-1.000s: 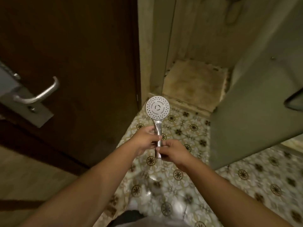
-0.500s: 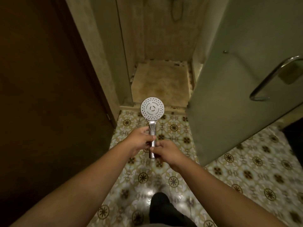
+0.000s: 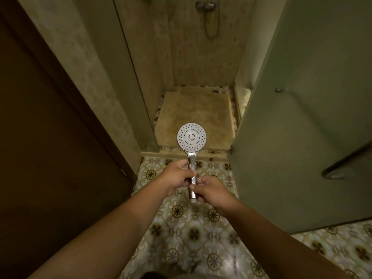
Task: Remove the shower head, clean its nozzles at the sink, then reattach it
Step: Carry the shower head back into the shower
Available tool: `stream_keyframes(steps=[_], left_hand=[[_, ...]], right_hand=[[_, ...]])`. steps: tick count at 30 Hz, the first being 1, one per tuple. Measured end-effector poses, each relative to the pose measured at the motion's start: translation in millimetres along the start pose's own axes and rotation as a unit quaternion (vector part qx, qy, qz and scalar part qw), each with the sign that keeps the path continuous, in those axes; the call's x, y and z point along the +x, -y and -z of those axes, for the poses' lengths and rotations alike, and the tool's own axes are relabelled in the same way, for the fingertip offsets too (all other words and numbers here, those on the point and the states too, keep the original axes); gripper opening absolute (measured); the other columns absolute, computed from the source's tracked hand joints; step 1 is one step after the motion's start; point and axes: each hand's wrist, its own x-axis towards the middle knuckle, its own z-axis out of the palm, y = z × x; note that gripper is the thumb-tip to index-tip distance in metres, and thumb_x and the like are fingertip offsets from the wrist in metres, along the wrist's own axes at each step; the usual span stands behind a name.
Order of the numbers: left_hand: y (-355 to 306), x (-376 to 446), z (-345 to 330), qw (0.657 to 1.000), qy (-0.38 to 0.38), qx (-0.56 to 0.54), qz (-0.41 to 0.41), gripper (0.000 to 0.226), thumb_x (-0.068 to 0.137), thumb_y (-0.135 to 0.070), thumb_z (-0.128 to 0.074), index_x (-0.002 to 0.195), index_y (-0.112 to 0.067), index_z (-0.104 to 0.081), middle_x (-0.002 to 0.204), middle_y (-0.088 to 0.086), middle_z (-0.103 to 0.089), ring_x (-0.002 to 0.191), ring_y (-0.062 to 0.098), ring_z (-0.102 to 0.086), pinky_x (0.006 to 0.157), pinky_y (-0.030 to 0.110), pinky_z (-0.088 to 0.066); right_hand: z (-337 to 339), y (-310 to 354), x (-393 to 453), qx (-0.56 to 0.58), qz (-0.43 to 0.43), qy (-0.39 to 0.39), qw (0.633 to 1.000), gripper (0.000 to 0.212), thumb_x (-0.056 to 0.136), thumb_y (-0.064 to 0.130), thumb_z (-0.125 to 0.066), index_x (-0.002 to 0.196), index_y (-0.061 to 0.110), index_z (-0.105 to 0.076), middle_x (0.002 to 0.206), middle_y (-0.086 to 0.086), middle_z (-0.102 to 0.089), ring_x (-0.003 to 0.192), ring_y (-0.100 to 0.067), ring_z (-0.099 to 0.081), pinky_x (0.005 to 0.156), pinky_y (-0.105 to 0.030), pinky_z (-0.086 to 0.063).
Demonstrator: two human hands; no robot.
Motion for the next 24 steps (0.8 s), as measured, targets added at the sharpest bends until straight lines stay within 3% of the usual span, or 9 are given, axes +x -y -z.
stream_keyframes(steps=[3,7,9,12,15,18,21,24], left_hand=[[-15.4,30.1,-0.3,1.000,-0.007,-0.004,0.006,0.024,0.089,0.000,-0.063,0.112,-0.005,-0.064,0.090,0.013,-0.064,0.079,0.020,-0.067,0.064,0.026,-0.056],[-35.2,74.7,7.2,1.000,-0.011,-0.008,0.014,0.007,0.089,0.000,-0.063,0.091,-0.006,-0.065,0.087,0.013,-0.066,0.080,0.024,-0.066,0.069,0.031,-0.057],[-46.1,98.8,14.7,1.000,-0.005,-0.011,0.018,0.011,0.089,0.000,-0.063,0.082,-0.008,-0.064,0.081,0.013,-0.066,0.076,0.025,-0.067,0.065,0.032,-0.057],[-65.3,139.6,33.1,1.000,0.009,-0.023,0.018,0.016,0.088,0.001,-0.061,0.074,-0.007,-0.062,0.073,0.013,-0.061,0.065,0.022,-0.062,0.057,0.028,-0.052],[-93.1,187.9,56.2,0.999,0.032,-0.022,0.010,0.020,0.088,0.001,-0.061,0.071,-0.009,-0.065,0.071,0.012,-0.059,0.061,0.020,-0.059,0.056,0.028,-0.050],[-127.5,228.2,76.4,0.999,0.045,-0.023,0.012,0.008,0.089,-0.002,-0.063,0.090,-0.007,-0.069,0.079,0.013,-0.064,0.070,0.023,-0.063,0.063,0.033,-0.052],[-161.7,267.0,94.1,0.998,0.052,-0.032,0.019,0.018,0.090,-0.001,-0.062,0.108,0.000,-0.065,0.092,0.019,-0.065,0.084,0.031,-0.064,0.072,0.038,-0.053],[-193.8,304.5,106.3,0.999,0.047,-0.017,0.018,0.026,0.091,-0.001,-0.061,0.116,0.004,-0.062,0.093,0.018,-0.064,0.087,0.031,-0.063,0.080,0.042,-0.052]], right_hand=[[13.3,15.1,25.7,-0.012,-0.006,-0.012,1.000,0.015,0.092,0.002,-0.060,0.078,0.007,-0.063,0.054,0.004,-0.059,0.046,-0.004,-0.053,0.046,-0.018,-0.042],[26.4,31.8,69.0,-0.003,-0.022,-0.029,0.999,0.015,0.090,0.004,-0.063,0.075,0.007,-0.062,0.060,-0.003,-0.055,0.055,-0.013,-0.051,0.057,-0.027,-0.045],[32.7,42.3,95.2,-0.005,-0.027,-0.041,0.999,0.017,0.086,0.004,-0.065,0.070,0.009,-0.063,0.060,-0.004,-0.056,0.055,-0.015,-0.054,0.060,-0.031,-0.047],[38.2,62.8,140.2,-0.017,-0.022,-0.047,0.999,0.019,0.084,0.002,-0.067,0.067,0.011,-0.069,0.054,0.002,-0.063,0.052,-0.009,-0.061,0.054,-0.024,-0.053],[41.7,85.1,190.4,-0.008,-0.027,-0.071,0.997,0.010,0.086,0.002,-0.066,0.078,0.004,-0.071,0.051,0.006,-0.062,0.050,-0.007,-0.062,0.052,-0.022,-0.053],[45.0,113.4,238.3,-0.043,-0.024,-0.080,0.996,0.016,0.087,0.007,-0.066,0.072,0.008,-0.071,0.052,0.003,-0.062,0.053,-0.011,-0.060,0.055,-0.024,-0.051],[49.8,144.0,280.7,-0.050,-0.014,-0.088,0.995,0.017,0.087,0.008,-0.067,0.071,0.010,-0.070,0.062,-0.006,-0.064,0.057,-0.013,-0.062,0.059,-0.027,-0.051],[59.9,170.8,318.7,-0.042,-0.009,-0.091,0.995,0.021,0.086,0.009,-0.068,0.067,0.015,-0.070,0.057,0.001,-0.063,0.053,-0.010,-0.059,0.053,-0.024,-0.049]])
